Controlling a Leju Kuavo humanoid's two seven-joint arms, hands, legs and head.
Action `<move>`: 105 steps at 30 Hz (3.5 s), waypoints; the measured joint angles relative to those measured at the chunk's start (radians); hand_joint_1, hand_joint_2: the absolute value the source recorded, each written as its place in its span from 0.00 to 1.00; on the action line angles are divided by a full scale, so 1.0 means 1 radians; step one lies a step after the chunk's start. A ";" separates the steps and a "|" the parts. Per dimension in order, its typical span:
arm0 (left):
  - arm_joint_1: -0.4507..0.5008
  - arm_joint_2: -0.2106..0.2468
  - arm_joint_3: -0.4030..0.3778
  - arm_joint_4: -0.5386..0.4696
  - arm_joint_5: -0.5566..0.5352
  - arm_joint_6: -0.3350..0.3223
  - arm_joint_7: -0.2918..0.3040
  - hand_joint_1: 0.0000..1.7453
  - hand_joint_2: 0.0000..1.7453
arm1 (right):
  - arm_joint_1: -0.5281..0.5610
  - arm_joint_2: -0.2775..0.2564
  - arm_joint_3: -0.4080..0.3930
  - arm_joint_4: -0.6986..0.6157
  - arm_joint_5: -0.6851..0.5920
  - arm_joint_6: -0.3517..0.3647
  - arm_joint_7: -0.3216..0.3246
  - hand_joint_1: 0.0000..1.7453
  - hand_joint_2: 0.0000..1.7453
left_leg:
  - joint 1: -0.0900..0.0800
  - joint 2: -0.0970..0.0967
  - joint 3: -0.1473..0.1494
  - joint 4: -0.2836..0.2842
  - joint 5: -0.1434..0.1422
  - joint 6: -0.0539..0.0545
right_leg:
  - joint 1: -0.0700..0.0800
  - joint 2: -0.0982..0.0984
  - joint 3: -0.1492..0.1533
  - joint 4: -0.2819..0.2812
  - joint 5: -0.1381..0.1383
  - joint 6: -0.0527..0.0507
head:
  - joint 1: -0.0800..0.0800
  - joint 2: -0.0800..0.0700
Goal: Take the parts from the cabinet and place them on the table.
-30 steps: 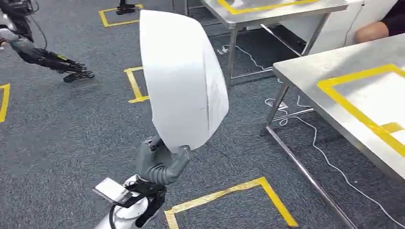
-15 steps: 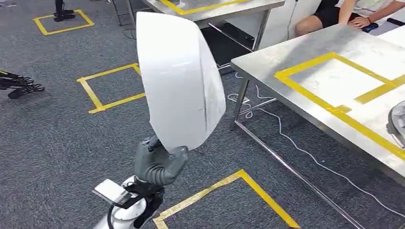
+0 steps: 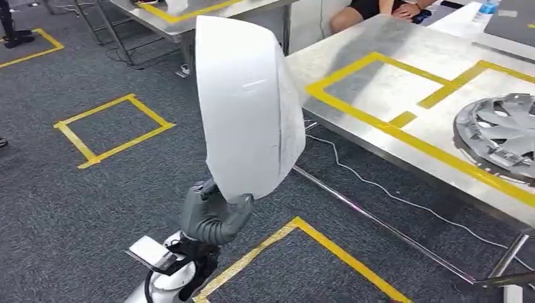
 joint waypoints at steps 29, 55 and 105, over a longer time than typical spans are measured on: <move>-0.001 0.002 -0.001 0.012 0.020 -0.013 -0.003 1.00 1.00 | -0.003 -0.001 -0.002 0.000 -0.004 0.007 0.000 0.00 1.00 | -0.003 0.061 0.000 -0.019 0.028 0.006 | 0.012 -0.019 -0.008 0.006 -0.002 0.005 | 0.005 0.000; 0.004 0.002 0.002 0.014 0.019 -0.004 -0.010 1.00 1.00 | 0.001 0.000 0.019 0.000 0.053 -0.014 -0.023 0.00 1.00 | 0.000 -0.043 -0.025 -0.013 0.050 0.037 | 0.005 0.003 0.012 0.010 -0.024 0.035 | 0.007 0.000; 0.000 0.003 -0.001 0.018 0.018 -0.002 -0.010 1.00 1.00 | 0.002 -0.001 0.075 0.000 0.131 -0.119 0.030 0.00 1.00 | -0.001 -0.048 -0.028 -0.014 0.048 0.019 | 0.010 0.040 -0.004 0.002 0.005 0.017 | -0.006 0.000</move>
